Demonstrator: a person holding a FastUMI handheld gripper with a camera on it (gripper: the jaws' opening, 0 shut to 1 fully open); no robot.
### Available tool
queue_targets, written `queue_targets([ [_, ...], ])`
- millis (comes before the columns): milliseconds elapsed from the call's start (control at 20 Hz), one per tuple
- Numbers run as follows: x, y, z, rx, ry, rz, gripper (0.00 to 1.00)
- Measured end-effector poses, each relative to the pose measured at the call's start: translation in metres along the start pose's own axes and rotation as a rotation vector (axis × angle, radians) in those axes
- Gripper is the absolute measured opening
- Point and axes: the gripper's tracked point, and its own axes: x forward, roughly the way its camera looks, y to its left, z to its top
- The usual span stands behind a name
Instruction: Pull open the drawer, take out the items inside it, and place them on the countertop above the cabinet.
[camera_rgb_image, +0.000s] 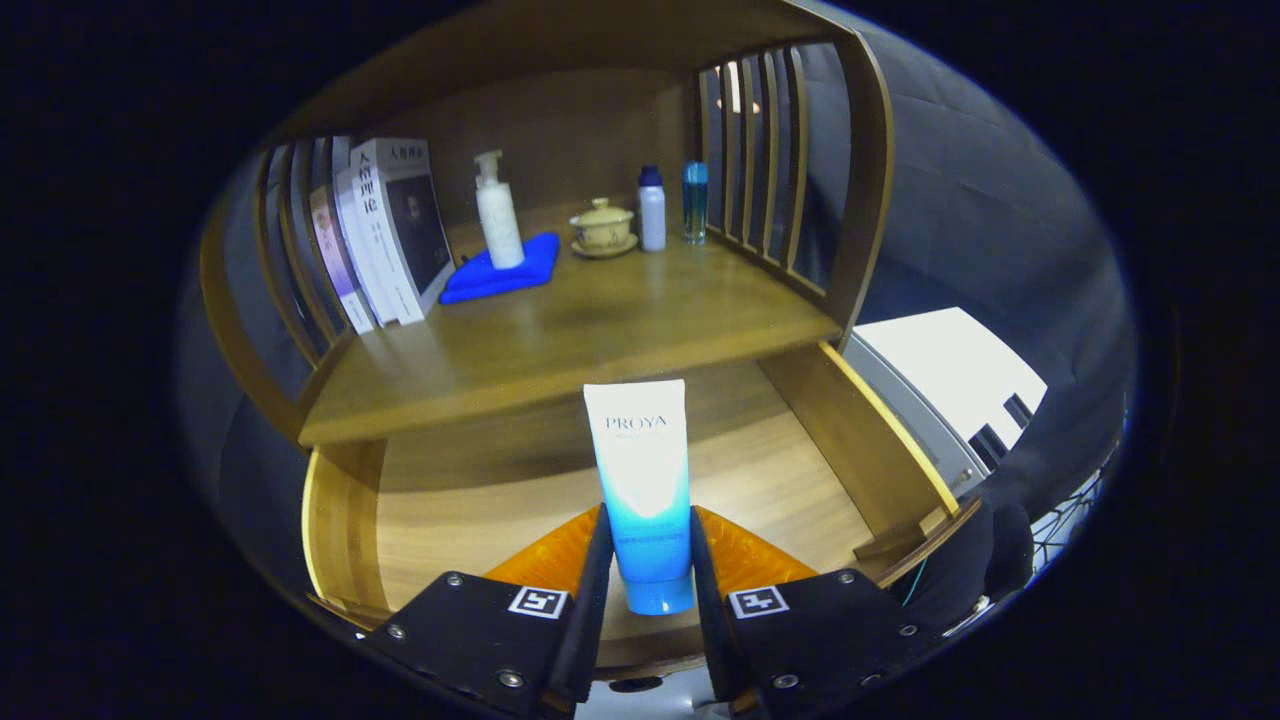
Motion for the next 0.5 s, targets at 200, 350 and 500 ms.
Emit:
queue_targets([
  [200,0.007,0.010,0.044,-0.031,-0.091,0.028,0.45],
  [350,0.022,0.020,0.079,-0.061,-0.172,0.063,0.44],
  [500,0.041,0.033,0.100,-0.090,-0.207,0.093,0.45],
])
